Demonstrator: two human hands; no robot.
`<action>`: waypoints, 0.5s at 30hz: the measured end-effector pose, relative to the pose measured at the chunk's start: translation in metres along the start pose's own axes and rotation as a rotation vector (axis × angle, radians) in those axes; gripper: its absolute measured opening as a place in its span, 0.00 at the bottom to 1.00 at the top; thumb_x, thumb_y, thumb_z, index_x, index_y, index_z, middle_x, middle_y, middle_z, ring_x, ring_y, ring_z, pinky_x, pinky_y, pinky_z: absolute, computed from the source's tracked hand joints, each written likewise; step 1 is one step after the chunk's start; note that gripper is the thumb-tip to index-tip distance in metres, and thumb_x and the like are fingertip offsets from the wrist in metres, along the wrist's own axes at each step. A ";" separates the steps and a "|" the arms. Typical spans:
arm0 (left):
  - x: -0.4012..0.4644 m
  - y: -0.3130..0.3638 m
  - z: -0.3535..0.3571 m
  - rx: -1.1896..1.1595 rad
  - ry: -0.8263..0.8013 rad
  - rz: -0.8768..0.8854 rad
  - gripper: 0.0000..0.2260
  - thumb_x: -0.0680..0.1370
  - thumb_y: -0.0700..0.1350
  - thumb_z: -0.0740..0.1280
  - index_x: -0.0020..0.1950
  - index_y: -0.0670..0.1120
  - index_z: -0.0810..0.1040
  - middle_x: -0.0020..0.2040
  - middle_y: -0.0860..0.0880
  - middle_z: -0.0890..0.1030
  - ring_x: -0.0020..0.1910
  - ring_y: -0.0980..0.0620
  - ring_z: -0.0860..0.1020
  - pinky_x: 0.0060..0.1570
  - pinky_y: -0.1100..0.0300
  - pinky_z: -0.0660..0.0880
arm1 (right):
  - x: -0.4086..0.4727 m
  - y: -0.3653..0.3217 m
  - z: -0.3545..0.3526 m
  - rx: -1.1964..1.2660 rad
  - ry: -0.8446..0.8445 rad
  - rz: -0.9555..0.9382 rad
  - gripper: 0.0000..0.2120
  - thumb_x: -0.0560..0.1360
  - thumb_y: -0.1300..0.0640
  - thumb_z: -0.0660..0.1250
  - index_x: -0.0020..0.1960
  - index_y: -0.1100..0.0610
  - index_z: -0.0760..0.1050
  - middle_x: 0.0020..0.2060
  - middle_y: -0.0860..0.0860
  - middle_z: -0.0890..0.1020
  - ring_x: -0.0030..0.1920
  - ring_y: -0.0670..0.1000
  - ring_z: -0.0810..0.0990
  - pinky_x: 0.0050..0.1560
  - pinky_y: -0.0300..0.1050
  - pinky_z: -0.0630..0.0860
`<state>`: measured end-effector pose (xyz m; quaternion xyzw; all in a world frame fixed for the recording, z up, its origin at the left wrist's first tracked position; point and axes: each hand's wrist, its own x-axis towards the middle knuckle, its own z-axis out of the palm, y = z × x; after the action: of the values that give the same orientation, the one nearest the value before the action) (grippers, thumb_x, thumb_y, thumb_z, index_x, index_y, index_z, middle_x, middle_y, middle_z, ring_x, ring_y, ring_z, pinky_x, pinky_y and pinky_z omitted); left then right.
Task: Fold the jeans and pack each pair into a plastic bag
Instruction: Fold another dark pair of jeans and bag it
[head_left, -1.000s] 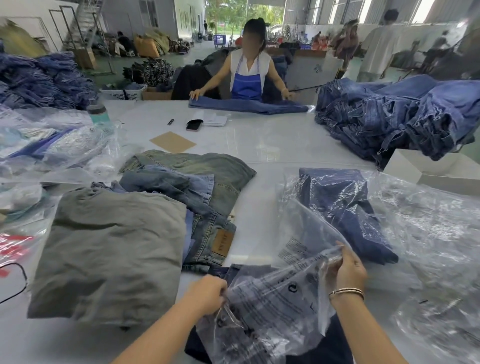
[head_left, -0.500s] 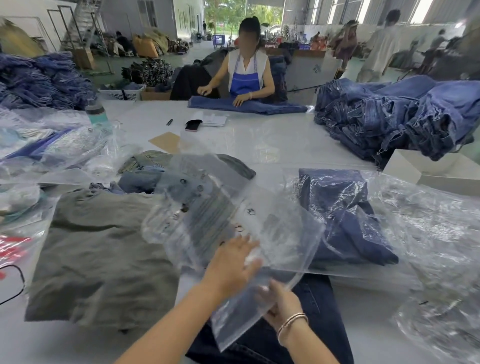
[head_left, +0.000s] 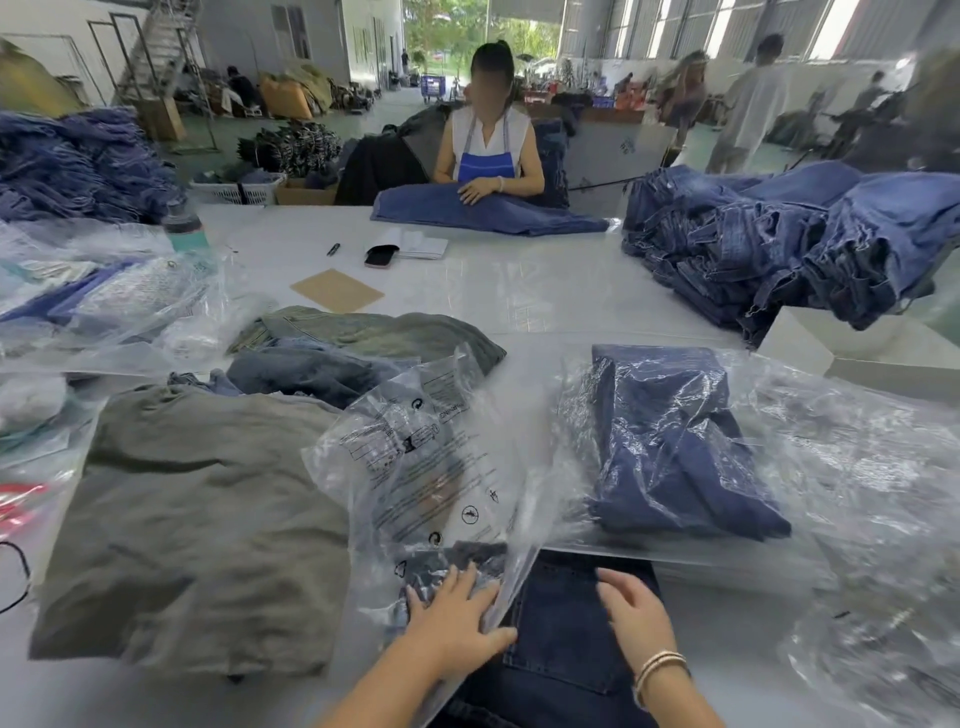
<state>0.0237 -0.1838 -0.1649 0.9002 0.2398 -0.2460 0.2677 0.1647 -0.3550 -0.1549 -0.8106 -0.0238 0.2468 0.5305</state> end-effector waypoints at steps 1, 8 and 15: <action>0.000 -0.001 0.000 -0.008 0.005 -0.006 0.33 0.76 0.69 0.51 0.78 0.59 0.48 0.79 0.53 0.40 0.77 0.49 0.37 0.69 0.30 0.36 | 0.004 0.007 -0.015 -0.106 0.112 -0.024 0.09 0.74 0.65 0.68 0.53 0.60 0.80 0.49 0.58 0.82 0.46 0.56 0.79 0.53 0.48 0.74; 0.004 -0.003 -0.011 0.120 0.309 -0.126 0.35 0.74 0.71 0.49 0.77 0.55 0.57 0.79 0.50 0.47 0.78 0.47 0.45 0.71 0.35 0.43 | 0.001 0.053 -0.068 -0.217 0.016 0.309 0.25 0.69 0.61 0.75 0.61 0.72 0.73 0.60 0.67 0.76 0.62 0.61 0.75 0.63 0.49 0.68; 0.002 0.006 -0.016 -0.142 0.630 0.193 0.15 0.81 0.52 0.57 0.66 0.51 0.72 0.59 0.55 0.77 0.56 0.57 0.76 0.56 0.60 0.73 | -0.008 0.029 -0.051 -0.139 -0.154 0.233 0.22 0.63 0.62 0.78 0.54 0.67 0.78 0.41 0.53 0.81 0.39 0.49 0.78 0.33 0.35 0.74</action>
<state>0.0335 -0.1779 -0.1526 0.9296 0.2408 0.0880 0.2649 0.1730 -0.4133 -0.1609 -0.8212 0.0127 0.3661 0.4375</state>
